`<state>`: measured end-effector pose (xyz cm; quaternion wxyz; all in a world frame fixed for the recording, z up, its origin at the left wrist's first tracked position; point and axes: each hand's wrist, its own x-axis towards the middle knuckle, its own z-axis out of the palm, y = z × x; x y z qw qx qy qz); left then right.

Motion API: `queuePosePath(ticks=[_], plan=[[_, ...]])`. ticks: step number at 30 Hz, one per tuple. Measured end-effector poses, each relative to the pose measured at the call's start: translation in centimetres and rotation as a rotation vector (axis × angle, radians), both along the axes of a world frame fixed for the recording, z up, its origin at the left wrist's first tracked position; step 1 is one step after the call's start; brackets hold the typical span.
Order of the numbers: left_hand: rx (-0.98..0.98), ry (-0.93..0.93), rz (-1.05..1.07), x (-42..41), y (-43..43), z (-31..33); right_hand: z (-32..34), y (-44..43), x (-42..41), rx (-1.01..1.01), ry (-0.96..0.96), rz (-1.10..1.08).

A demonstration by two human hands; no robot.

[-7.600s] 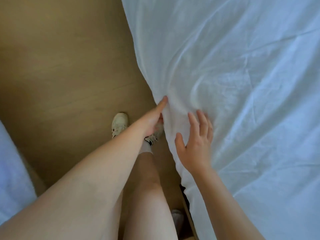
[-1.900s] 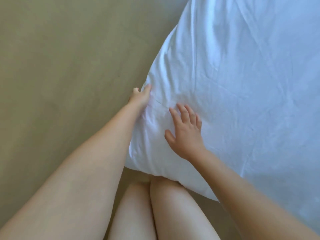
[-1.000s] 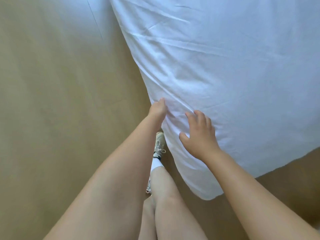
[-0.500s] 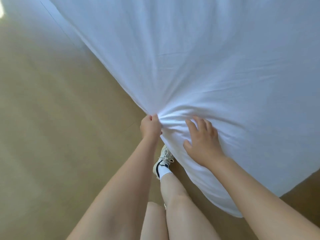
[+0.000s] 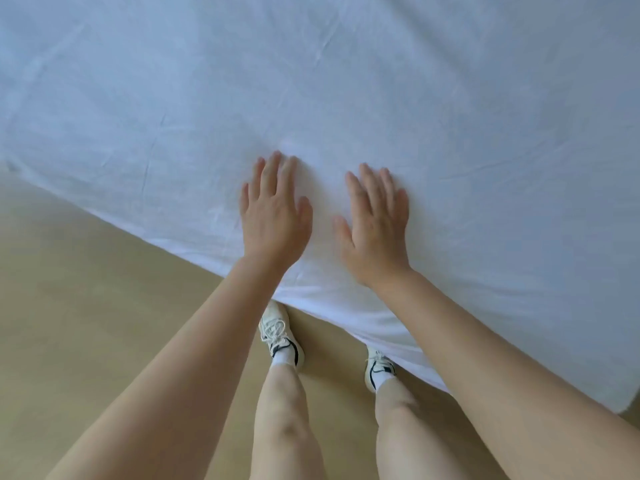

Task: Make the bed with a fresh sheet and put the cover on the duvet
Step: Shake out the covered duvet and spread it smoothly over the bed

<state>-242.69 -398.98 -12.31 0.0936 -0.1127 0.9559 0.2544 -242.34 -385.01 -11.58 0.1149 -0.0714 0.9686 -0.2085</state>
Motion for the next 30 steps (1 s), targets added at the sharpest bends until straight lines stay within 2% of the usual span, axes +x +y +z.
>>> queuePosePath(ticks=[2,5,7,10,13,15,16,18,19,21,22,24,26,28,29,30], plan=[[-0.060,0.035,-0.160,-2.6,-1.0,-1.3,-0.8,-1.6,-3.3,-0.035,0.069,-0.169],[-0.104,0.054,-0.276,-3.8,0.1,-2.7,-2.5,-1.3,-4.8,-0.001,0.135,-0.124],[-0.112,0.062,-0.378,-3.5,2.6,-3.1,-3.5,1.6,-3.2,0.074,0.195,-0.098],[-0.098,0.093,-0.604,-2.3,8.8,-3.6,-5.2,9.9,2.1,0.212,0.217,-0.240],[-0.075,0.098,-0.748,0.4,16.1,-3.7,-5.6,19.3,10.4,0.316,0.134,-0.421],[-0.054,0.069,-0.822,2.9,20.7,-3.7,-5.7,25.1,16.7,0.345,-0.023,-0.674],[-0.057,0.055,-0.857,4.1,22.7,-3.7,-5.7,27.7,19.6,0.291,-0.156,-0.853],[-0.088,0.033,-0.904,6.0,26.2,-3.7,-6.0,32.0,24.3,0.062,-0.448,-1.130],[-0.110,0.025,-0.933,6.8,27.8,-3.6,-6.2,33.4,26.0,-0.080,-0.505,-1.183],[-0.167,0.029,-1.019,7.9,30.9,-3.6,-7.1,34.7,27.7,-0.314,-0.435,-1.319],[-0.196,0.032,-1.082,8.5,32.5,-3.6,-7.3,34.7,27.7,-0.443,-0.393,-1.470],[-0.265,0.036,-1.248,9.9,35.5,-3.5,-8.0,34.1,27.4,-0.814,-0.396,-1.863],[-0.362,0.056,-1.456,11.5,38.0,-3.7,-9.2,33.2,27.6,-1.267,-0.452,-2.123],[-0.470,0.090,-1.661,12.7,39.5,-4.2,-10.7,31.5,28.1,-1.807,-0.340,-2.057],[-0.513,0.107,-1.730,13.0,40.0,-4.5,-11.1,30.5,28.1,-1.999,-0.233,-2.009],[-0.539,0.121,-1.775,13.1,40.3,-4.6,-11.4,29.7,28.0,-2.109,-0.146,-1.995]])
